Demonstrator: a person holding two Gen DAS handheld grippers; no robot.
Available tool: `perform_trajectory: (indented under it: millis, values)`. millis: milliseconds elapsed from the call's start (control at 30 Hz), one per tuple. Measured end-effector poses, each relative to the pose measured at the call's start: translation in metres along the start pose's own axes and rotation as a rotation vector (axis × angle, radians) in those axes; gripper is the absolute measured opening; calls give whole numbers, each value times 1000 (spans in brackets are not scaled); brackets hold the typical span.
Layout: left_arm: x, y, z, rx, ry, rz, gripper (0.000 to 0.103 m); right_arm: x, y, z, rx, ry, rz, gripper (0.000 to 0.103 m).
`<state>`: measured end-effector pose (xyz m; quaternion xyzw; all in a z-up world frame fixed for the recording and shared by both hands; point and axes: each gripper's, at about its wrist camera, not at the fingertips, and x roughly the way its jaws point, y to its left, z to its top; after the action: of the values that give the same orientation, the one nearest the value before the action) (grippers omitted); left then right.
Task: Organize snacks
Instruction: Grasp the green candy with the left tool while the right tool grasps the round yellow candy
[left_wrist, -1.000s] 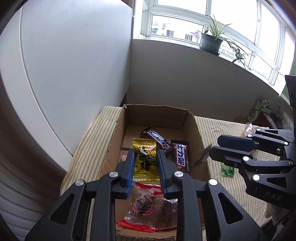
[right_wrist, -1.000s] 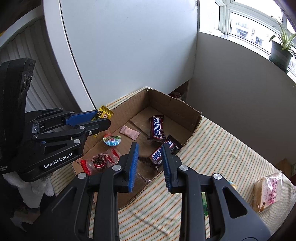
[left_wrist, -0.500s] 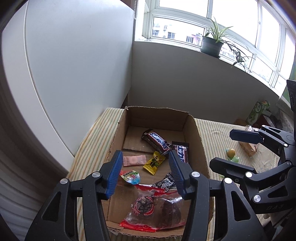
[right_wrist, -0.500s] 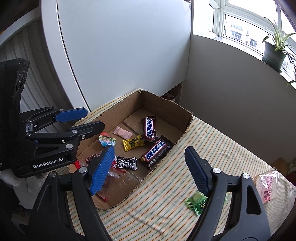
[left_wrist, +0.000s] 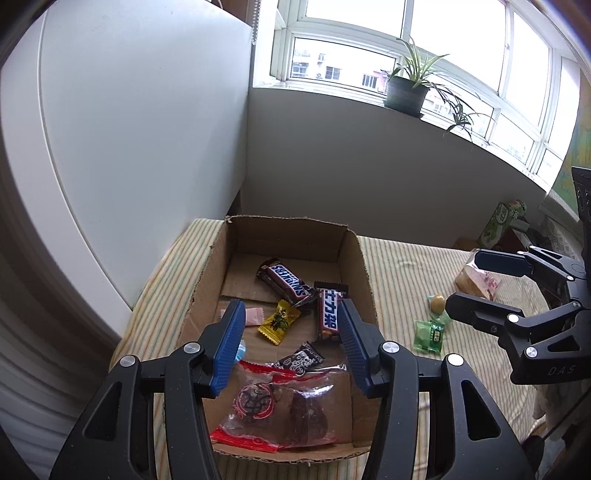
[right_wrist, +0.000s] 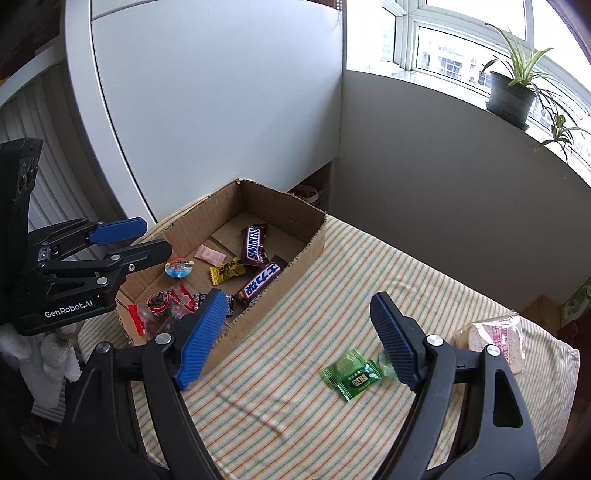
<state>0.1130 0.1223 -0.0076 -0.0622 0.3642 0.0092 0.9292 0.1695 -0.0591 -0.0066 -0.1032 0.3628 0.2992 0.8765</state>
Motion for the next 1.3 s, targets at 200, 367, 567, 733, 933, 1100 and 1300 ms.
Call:
perform_trajectory:
  millis: [200,367,567,733,933,1100,1300]
  values:
    - [-2,-23,-5,21,1,-43,51,-15,-34,-15,60,-1,-17,82]
    - [5,-48,-12,55,24,-71,51,-22,-65,-31,120,7,-40,82]
    - [12,-75,-20,75,45,-111,51,-28,-100,-51,193,16,-35,82]
    - [19,-99,-27,102,68,-143,51,-24,-114,-60,220,25,-5,82]
    - [36,-125,-36,136,112,-162,50,-8,-119,-64,232,27,45,80]
    - [56,-141,-42,162,156,-158,46,17,-125,-67,253,51,91,69]
    - [83,-154,-45,172,203,-148,40,48,-142,-74,300,83,142,58]
